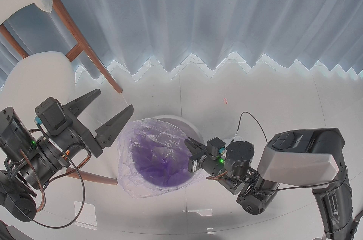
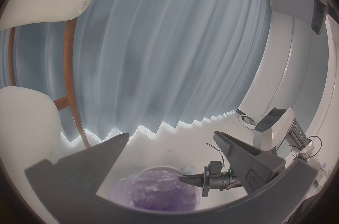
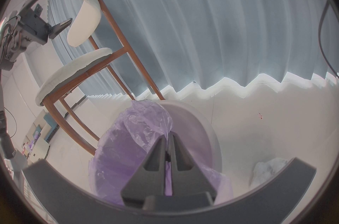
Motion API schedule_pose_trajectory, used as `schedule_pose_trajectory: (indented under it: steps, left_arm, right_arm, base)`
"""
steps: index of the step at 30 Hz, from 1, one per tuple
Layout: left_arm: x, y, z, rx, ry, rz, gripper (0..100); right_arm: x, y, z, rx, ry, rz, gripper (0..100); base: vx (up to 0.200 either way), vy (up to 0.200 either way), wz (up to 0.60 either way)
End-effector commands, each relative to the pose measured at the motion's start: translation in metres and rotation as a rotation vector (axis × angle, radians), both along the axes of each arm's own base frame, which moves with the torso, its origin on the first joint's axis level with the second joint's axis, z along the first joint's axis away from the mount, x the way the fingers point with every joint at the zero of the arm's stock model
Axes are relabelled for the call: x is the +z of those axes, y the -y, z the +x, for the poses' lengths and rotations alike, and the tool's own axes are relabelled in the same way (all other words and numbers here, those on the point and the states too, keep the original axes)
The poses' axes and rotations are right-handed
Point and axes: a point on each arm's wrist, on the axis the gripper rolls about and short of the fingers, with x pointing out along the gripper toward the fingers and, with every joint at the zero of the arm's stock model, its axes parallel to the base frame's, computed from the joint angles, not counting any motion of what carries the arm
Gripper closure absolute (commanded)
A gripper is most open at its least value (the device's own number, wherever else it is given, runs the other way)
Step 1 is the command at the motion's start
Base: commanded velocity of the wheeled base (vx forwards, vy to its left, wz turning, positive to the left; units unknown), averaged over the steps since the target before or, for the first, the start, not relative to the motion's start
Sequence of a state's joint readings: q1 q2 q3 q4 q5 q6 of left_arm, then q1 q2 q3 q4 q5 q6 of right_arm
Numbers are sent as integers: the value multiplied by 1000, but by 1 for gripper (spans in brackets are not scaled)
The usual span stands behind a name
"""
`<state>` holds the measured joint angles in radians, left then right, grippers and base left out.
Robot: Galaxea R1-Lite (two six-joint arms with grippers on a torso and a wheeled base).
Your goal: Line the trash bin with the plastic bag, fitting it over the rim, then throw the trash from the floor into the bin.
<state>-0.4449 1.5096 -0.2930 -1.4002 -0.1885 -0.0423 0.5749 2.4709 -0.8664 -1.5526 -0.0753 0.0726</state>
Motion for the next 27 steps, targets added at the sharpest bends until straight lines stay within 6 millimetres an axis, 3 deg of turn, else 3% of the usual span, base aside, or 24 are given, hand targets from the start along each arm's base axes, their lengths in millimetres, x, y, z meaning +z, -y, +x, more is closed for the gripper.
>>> schedule_pose_trajectory:
  steps: [1,8,15,27]
  left_arm:
    - [0,0,0,0,-1,0,0]
    - [-1,0,0,-2,-3,1,0]
    - [-1,3,-1,-14,-5,2,0]
    - [-7,5,-3,-29,-29,16,0]
  right_arm:
    - [14,5,6,-18,46,30,100]
    - [38,29,33,-99,128,86,100]
    - [38,52,67,-172,178,151,100]
    - [33,57,77,-102,52,422,100]
  base:
    - [0,0,0]
    - [0,0,0]
    - [0,0,0]
    - [0,0,0]
